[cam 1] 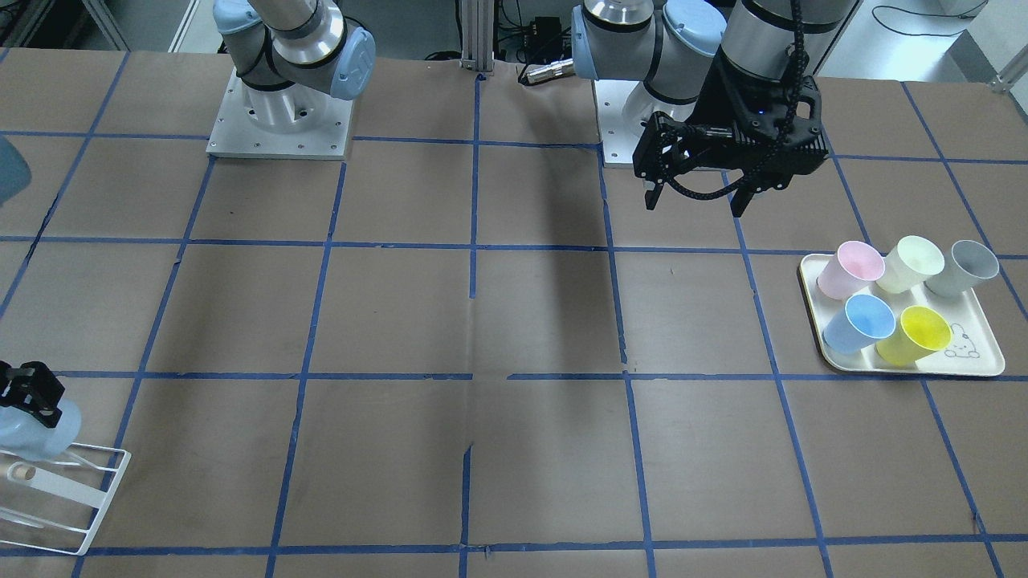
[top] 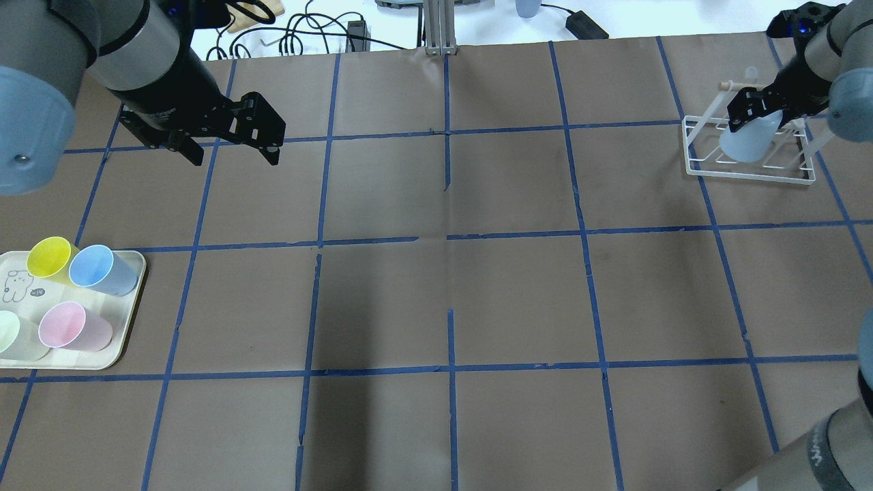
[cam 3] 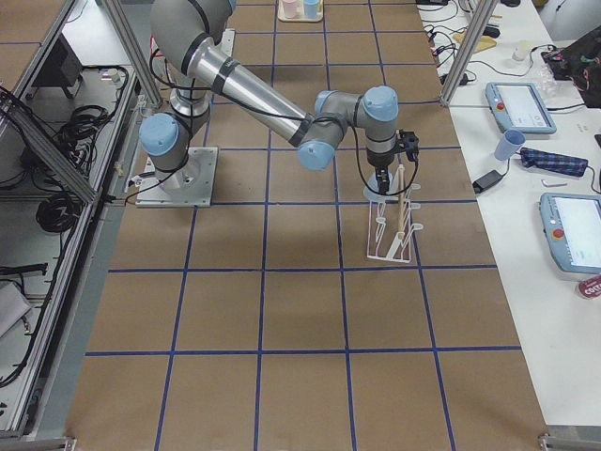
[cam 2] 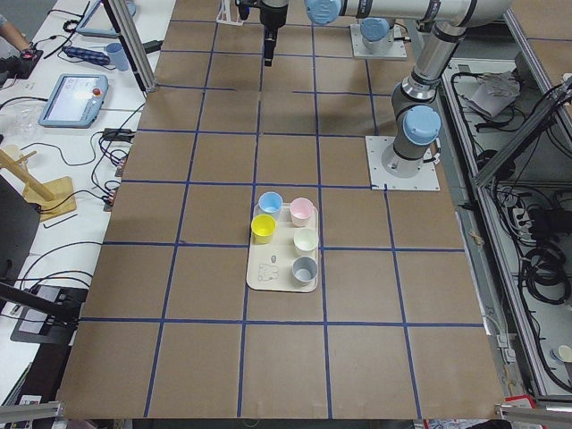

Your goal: Transfer IKEA cup to right arm and place on rack

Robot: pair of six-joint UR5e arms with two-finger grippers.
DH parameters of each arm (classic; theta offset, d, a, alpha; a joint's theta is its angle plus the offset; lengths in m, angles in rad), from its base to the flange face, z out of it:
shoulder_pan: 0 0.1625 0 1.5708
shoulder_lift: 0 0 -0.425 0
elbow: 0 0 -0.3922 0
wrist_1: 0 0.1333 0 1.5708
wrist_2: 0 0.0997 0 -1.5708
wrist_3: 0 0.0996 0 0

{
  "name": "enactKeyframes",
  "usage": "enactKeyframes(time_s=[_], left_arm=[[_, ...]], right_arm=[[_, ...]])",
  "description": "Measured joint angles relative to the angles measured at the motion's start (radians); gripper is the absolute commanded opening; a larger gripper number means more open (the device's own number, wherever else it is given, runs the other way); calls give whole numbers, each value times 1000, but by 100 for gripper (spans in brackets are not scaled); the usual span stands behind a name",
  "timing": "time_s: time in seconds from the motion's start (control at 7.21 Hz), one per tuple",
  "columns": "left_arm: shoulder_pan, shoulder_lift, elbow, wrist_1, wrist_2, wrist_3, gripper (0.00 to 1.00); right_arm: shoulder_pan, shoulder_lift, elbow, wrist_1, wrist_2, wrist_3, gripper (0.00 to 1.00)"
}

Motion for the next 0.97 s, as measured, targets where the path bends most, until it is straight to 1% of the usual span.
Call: enactKeyframes(time_s=[0.28, 0.42, 0.55, 0.83, 0.97], left_arm=[[0, 1, 0, 1, -2, 0, 100], [0, 1, -1, 1, -2, 1, 100], [0, 1, -1, 1, -2, 1, 100], [0, 1, -1, 0, -3, 1, 100], [0, 1, -1, 0, -3, 1, 100]], right_arm=[[1, -15, 0, 14, -1, 0, 100], [1, -40, 0, 39, -1, 0, 100], [2, -84, 0, 91, -1, 4, 100], [9, -207, 1, 258, -2, 70, 100], [19, -273, 1, 377, -2, 112, 100]])
